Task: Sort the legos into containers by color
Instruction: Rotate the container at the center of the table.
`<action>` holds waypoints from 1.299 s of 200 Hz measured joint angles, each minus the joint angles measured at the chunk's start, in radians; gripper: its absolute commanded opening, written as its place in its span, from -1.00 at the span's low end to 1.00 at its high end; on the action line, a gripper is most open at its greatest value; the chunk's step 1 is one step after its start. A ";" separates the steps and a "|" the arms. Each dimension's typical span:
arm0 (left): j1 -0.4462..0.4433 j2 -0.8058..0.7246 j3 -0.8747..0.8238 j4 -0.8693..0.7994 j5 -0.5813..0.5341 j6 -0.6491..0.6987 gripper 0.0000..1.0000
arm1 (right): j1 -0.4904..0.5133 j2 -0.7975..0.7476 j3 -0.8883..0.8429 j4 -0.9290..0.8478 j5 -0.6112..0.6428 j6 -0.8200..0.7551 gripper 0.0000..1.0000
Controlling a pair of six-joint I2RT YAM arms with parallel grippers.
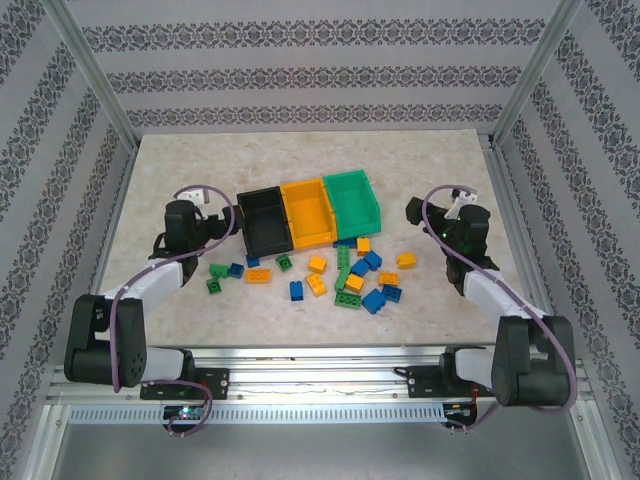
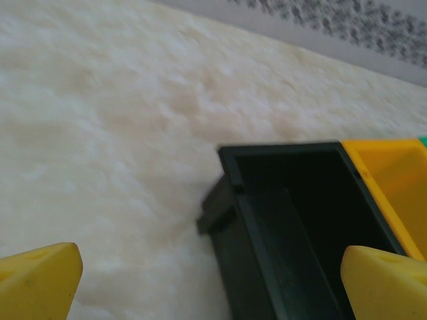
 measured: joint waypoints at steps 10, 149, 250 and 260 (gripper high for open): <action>-0.008 0.016 0.021 -0.030 0.037 -0.008 0.99 | 0.009 0.035 0.000 -0.015 -0.019 0.020 0.96; -0.053 0.354 0.433 -0.471 -0.018 -0.070 0.55 | 0.334 0.114 0.000 -0.072 0.174 -0.164 0.96; -0.053 0.636 0.807 -0.623 -0.048 0.010 0.46 | 0.394 0.113 0.000 -0.071 0.306 -0.256 0.96; -0.053 0.665 0.846 -0.632 -0.048 0.013 0.46 | 0.396 0.108 0.000 -0.071 0.322 -0.256 0.96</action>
